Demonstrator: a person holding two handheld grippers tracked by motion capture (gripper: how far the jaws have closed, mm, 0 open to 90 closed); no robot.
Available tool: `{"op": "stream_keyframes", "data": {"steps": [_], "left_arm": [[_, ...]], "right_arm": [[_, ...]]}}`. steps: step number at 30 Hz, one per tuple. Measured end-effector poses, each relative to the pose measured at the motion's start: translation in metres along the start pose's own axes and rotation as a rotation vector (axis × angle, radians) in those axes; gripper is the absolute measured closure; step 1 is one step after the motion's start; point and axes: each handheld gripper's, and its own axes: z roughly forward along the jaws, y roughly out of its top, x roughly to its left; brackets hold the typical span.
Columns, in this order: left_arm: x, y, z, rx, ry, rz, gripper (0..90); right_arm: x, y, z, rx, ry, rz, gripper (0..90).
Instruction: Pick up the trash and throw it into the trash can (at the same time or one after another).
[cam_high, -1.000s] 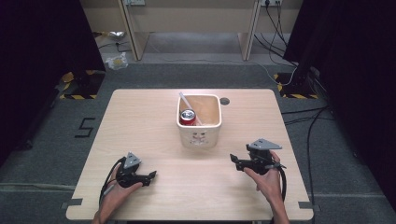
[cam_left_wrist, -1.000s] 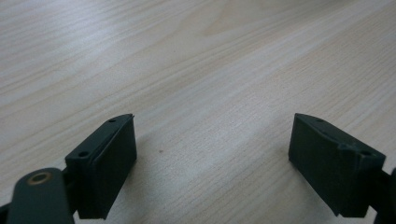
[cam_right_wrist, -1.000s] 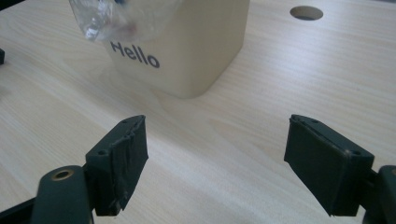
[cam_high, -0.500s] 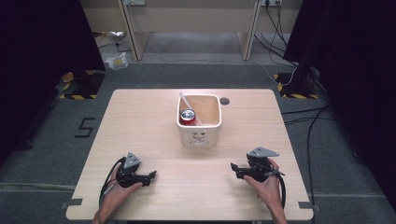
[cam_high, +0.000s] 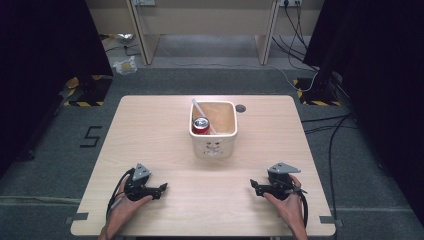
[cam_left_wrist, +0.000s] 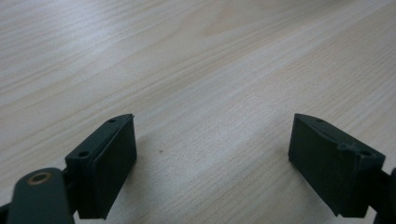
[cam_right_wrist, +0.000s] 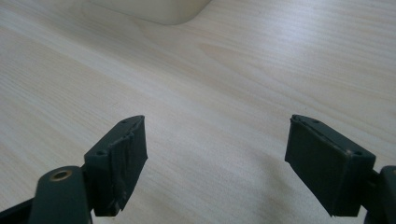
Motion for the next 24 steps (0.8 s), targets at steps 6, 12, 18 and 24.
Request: {"op": "stream_keyframes", "data": {"steps": [6, 12, 18, 24], "left_arm": [[0.0, 0.0, 0.0, 0.0, -0.001, -0.001, 14.5], [0.0, 0.0, 0.0, 0.001, 0.0, 0.0, 14.5], [0.0, 0.0, 0.0, 0.001, 0.0, 0.0, 14.5], [0.0, 0.0, 0.0, 0.001, 0.0, 0.0, 14.5]], "right_arm": [[0.0, -0.006, 0.0, 0.017, -0.008, 0.016, 20.6], [0.0, -0.01, 0.0, 0.036, -0.036, -0.004, 20.6], [0.0, -0.016, 0.001, 0.04, -0.038, -0.016, 20.1], [0.004, -0.02, 0.001, 0.035, -0.063, -0.027, 18.6]]}}
